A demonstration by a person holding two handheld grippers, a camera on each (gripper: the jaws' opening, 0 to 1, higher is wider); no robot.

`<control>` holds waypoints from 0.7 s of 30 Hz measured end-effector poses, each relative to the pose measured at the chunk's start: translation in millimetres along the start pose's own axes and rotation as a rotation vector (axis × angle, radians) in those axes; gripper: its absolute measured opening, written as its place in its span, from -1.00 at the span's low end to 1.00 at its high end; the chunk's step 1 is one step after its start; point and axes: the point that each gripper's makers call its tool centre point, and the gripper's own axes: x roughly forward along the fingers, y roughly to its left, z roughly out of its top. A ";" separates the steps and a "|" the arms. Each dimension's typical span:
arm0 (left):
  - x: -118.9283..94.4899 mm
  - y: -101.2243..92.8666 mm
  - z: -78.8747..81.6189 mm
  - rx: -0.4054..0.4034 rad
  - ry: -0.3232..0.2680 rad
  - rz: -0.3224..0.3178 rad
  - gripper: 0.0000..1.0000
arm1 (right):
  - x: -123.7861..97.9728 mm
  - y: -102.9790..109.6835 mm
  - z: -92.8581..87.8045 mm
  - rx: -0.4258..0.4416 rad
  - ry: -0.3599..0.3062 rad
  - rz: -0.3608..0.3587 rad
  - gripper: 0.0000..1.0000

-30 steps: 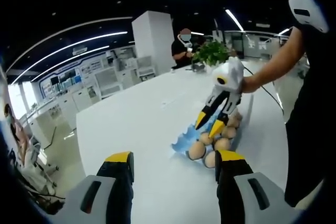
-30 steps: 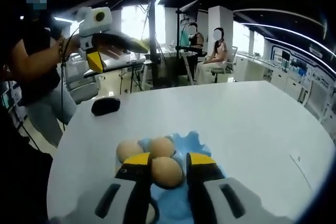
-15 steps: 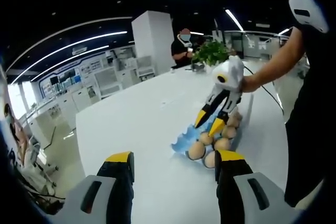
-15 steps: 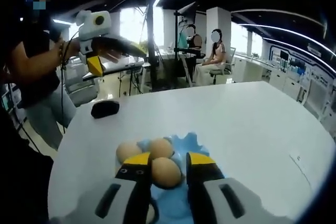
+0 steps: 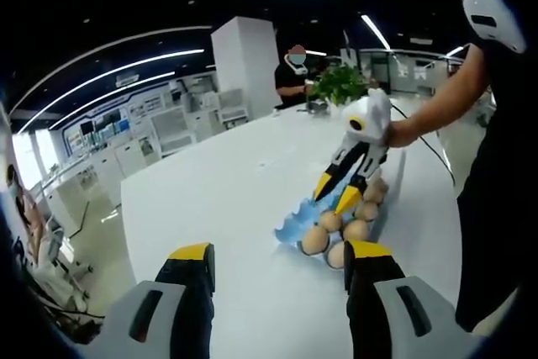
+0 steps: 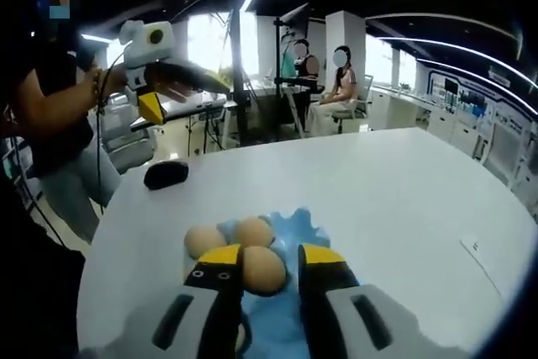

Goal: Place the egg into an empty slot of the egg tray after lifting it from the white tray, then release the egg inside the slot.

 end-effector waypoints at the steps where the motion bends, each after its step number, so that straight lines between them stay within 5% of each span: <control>1: 0.2 -0.2 0.6 0.000 -0.002 -0.001 0.25 | -2.7 -0.9 0.3 0.000 -0.005 -0.005 -0.49; 21: 4.3 -1.5 2.1 0.003 -0.003 -0.007 0.25 | -76.5 -20.7 -22.6 0.020 -0.033 -0.097 -0.38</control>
